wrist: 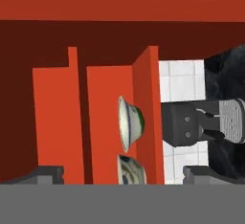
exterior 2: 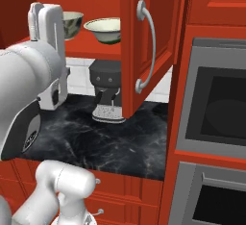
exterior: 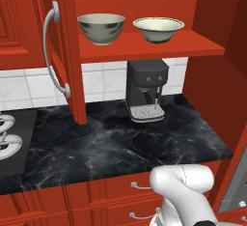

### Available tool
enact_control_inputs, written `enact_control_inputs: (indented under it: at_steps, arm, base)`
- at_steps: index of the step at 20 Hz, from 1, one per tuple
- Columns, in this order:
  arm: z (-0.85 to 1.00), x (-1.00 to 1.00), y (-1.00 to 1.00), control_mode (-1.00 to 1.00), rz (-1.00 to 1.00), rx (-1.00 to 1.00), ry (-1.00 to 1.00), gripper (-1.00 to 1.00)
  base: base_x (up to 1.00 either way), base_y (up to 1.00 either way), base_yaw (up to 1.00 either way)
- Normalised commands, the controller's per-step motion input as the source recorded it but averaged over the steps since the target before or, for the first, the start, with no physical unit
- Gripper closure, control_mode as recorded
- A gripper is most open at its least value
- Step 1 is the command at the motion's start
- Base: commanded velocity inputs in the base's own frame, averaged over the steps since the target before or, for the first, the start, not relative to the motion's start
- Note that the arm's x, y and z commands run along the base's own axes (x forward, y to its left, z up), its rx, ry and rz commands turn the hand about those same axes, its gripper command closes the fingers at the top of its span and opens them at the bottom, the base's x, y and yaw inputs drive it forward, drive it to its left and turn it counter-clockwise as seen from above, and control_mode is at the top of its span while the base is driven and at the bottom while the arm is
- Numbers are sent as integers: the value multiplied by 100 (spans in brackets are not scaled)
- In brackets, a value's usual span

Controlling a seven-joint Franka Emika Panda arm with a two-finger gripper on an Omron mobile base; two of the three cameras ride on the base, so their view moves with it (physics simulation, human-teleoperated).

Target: Open the cabinet. Pick the bowls from the counter and place them in the cabinet. Then close the cabinet.

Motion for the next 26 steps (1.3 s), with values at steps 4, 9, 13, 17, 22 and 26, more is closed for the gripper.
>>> enact_control_inputs:
  at_steps: [4, 9, 13, 17, 22, 26]
  arm:
    - [0, -32, -23, -100, 1, 0, 0, -100]
    - [-4, -49, -8, -100, 1, 0, -10, -100]
    - [-23, -70, 0, -100, 1, 0, -11, -100]
    - [-33, -18, -24, -100, 0, 0, -2, -100]
    - [-36, 0, -30, -100, 0, 0, -1, -100]
    - [-26, 0, -50, -100, 2, 0, 0, -100]
  base:
    - [0, 0, 0]
    - [0, 0, 0]
    - [0, 0, 0]
    - [0, 0, 0]
    - [0, 0, 0]
    - [0, 0, 0]
